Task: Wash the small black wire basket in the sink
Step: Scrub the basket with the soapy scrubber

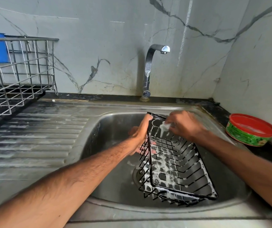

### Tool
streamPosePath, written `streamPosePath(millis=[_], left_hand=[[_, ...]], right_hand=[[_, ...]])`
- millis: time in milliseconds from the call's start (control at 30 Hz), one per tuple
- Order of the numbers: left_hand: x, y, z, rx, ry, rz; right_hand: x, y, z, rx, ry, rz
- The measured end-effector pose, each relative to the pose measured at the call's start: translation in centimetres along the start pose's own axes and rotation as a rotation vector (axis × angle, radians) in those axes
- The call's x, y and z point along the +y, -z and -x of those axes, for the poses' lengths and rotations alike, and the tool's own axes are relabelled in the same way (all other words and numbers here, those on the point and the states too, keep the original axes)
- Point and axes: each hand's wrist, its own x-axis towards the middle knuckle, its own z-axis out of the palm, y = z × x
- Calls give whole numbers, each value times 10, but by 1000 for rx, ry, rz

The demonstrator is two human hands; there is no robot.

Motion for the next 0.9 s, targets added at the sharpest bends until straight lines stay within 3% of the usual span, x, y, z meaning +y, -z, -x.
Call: streamPosePath(millis=[133,367,467,667,767,900], left_hand=[[-1,-4,-2,-19,13,44],[0,-1,0,30,-21,32],[4,-2,5,7,-6,82],[6,2,6,14,-54,158],[3,4,5,55,-86,154],[-3,0,-4,251,-141,67]], right_hand=[[-23,2,-2,120,123,40],[-13,10,3,-58,-74,254],[-12,19,0,-43,-138,280],[-11,24,1,85,-65,195],[-5,21,2,99,-19,167],[3,17,8,60,-38,193]])
